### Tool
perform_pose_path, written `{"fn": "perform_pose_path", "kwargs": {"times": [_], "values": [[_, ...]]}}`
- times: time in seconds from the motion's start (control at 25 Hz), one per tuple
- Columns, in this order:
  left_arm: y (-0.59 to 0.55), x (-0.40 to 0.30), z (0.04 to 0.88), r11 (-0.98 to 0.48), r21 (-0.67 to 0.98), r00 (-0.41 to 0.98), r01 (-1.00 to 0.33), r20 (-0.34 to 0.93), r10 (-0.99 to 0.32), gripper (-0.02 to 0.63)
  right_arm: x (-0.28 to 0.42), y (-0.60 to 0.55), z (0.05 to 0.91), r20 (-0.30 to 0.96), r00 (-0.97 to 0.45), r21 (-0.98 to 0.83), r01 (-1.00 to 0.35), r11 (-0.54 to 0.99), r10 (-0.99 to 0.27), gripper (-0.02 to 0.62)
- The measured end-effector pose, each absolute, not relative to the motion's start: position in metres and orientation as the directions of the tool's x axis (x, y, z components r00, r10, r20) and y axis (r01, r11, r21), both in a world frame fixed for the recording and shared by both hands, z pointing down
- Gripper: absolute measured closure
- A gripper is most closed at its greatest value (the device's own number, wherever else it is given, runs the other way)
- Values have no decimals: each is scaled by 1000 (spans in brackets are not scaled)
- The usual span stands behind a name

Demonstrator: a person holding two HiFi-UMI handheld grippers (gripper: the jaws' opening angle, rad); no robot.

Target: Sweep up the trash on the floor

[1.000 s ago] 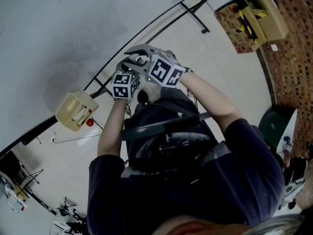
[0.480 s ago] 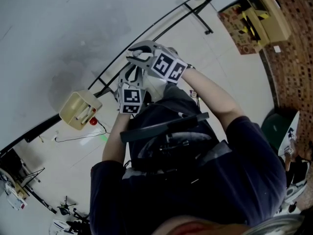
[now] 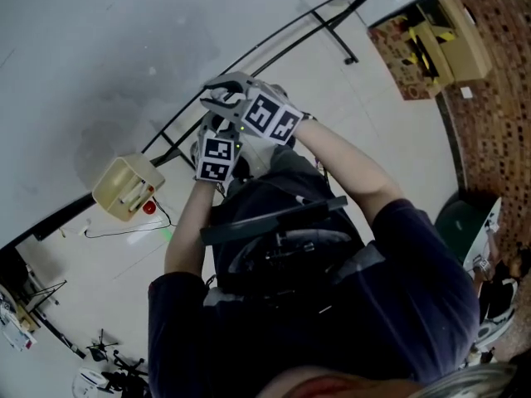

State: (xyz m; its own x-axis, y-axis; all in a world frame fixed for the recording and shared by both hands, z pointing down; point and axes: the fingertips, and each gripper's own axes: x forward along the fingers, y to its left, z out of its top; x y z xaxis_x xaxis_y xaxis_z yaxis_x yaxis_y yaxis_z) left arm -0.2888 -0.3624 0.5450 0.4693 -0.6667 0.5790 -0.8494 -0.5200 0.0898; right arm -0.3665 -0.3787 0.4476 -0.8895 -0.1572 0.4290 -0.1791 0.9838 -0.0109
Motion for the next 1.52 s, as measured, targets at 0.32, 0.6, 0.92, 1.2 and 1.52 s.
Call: {"fn": "perform_pose_path", "kwargs": {"times": [0.32,0.6,0.92,1.2,1.52], "values": [[-369,-293,558,-483,24,397,-875,607,-689,604,-363,-379,458,452,-880,11,-158,987,-146,413],[-375,-302,571,-441,-36,323,-897,628,-708,604,-353,-389,461,461,-874,-41,-194,980,-154,376],[-393,-298,568,-424,-2,336,-906,606,-721,604,-358,-361,496,583,-811,31,-41,999,-51,443],[-389,-300,581,-497,8,390,-868,630,-672,606,-342,-361,512,602,-796,22,-68,997,-67,457],[-368,-296,576,-542,53,448,-839,633,-632,606,-338,-353,518,613,-789,-26,-65,998,-36,457]]}}
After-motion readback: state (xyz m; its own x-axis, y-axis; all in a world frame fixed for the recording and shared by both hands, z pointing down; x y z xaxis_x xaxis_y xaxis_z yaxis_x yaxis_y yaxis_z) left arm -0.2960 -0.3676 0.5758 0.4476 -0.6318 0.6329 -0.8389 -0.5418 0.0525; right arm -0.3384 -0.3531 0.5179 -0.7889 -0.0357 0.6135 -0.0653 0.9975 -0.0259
